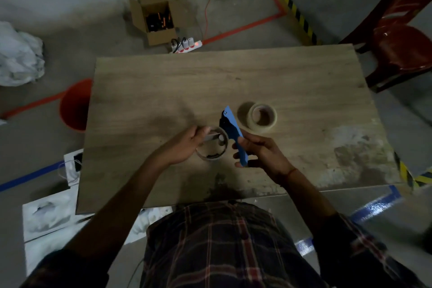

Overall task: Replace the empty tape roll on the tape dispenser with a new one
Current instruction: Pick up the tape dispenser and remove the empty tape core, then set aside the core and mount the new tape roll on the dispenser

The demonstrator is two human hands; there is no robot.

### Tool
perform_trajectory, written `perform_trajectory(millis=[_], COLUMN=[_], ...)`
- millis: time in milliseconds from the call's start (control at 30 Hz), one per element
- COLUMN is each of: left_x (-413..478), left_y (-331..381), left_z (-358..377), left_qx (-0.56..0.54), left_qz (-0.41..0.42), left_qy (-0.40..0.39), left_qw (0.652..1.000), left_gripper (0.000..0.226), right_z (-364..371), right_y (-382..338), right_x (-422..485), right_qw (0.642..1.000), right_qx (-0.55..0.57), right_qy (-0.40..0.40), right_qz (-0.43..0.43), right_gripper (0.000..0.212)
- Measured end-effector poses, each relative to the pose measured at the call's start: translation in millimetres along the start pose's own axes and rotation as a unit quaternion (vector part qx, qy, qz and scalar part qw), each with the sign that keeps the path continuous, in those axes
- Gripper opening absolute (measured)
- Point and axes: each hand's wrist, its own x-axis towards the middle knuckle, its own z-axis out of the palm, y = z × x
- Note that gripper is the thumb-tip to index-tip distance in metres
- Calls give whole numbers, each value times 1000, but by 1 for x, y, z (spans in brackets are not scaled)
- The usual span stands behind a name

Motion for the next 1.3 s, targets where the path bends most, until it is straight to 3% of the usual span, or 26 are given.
perform_trajectory(millis=[67, 167, 267, 333, 400, 533, 633, 733, 800, 833, 900, 933, 1000, 1033, 1100, 1200, 1300], left_x=[5, 7, 20, 38, 54, 80, 86, 75, 62, 58, 47, 41, 37, 38, 39, 37, 31], left_y=[2, 3, -21, -45, -66, -119, -127, -106, -87, -79, -51, -34, -12, -8, -5, -11, -14], left_z=[9, 14, 11, 9, 8, 4, 2, 9, 16, 21, 32, 37, 47, 52, 57, 59, 62], left_qx=[46, -20, -89, -140, -147, -58, -18, 43, 111, 109, -17, -98, -155, -125, -76, -113, -149], left_qz=[58, 88, 33, -70, -174, -293, -305, -343, -272, -190, -77, -83, -105, -90, -54, -64, -65], left_qy=[100, 207, 275, 316, 343, 314, 315, 345, 384, 358, 181, 66, -70, -93, -61, -9, 2], left_qw=[992, 974, 957, 936, 911, 901, 899, 872, 876, 908, 980, 990, 980, 984, 994, 991, 987], left_gripper=[64, 47, 57, 60, 59, 58, 62, 89, 85, 73, 57, 57, 69, 65, 42, 37, 36], right_z=[6, 11, 10, 9, 7, 6, 5, 1, -2, -4, -9, -11, -14, -16, -21, -32, -52], right_y=[8, 21, 34, 41, 47, 55, 58, 58, 56, 53, 47, 45, 39, 37, 34, 22, 9], right_x=[-1, -1, 1, 1, 1, 3, 5, 6, 6, 5, 4, 5, 7, 8, 10, 16, 37], right_qw=[999, 994, 986, 984, 983, 981, 981, 982, 984, 986, 991, 994, 997, 997, 998, 994, 965], right_qx=[34, 72, 105, 116, 119, 114, 108, 103, 98, 92, 74, 64, 40, 24, -12, -85, -260], right_qy=[34, 85, 126, 134, 135, 145, 146, 144, 135, 126, 98, 82, 62, 58, 41, -21, 33], right_qz=[2, 12, 20, 22, 30, 55, 62, 62, 60, 57, 45, 38, 34, 35, 45, 63, -1], right_gripper=[43, 42, 45, 45, 46, 46, 46, 47, 47, 45, 39, 35, 33, 35, 38, 35, 22])
